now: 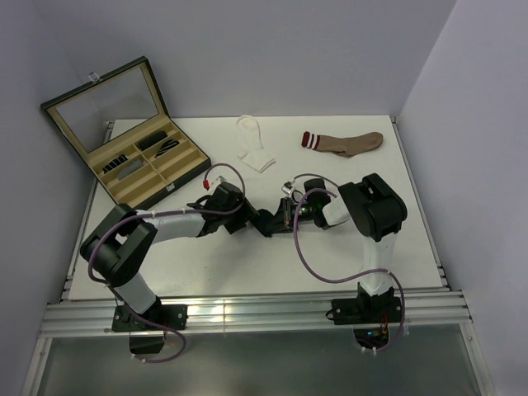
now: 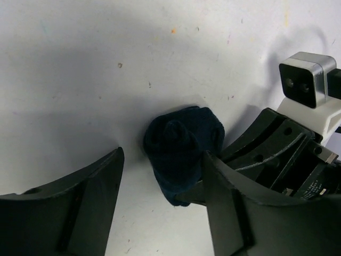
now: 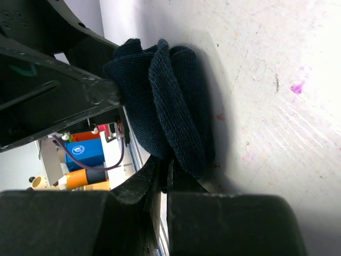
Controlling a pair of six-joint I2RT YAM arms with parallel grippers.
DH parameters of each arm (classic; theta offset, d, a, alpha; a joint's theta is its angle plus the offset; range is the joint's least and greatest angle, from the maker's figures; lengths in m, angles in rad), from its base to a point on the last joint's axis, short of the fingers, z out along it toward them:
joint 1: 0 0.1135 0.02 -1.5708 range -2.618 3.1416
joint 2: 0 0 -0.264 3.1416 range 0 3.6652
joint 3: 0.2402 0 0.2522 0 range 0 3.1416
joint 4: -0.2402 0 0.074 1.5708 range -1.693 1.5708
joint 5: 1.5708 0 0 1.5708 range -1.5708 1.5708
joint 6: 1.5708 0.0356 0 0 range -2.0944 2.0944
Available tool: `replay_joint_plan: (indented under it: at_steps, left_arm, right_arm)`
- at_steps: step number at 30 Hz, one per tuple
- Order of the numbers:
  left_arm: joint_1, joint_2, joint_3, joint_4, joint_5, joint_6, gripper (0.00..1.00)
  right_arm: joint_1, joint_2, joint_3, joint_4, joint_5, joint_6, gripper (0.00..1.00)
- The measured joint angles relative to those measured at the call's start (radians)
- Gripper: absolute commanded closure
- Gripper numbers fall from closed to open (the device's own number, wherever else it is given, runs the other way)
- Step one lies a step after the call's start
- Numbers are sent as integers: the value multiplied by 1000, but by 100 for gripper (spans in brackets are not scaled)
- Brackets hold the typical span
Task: Roll the socks
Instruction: Roll the sock at the center of the board.
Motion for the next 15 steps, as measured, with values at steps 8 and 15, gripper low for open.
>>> replay_joint_plan:
  at_steps: [8, 15]
  left_arm:
    - [-6, 64, 42, -3, 0, -1, 76]
    - [-10, 97, 85, -32, 1, 9, 100]
  right_arm:
    - [-5, 12, 2, 10, -9, 26, 98]
    - [-5, -10, 1, -24, 6, -1, 75]
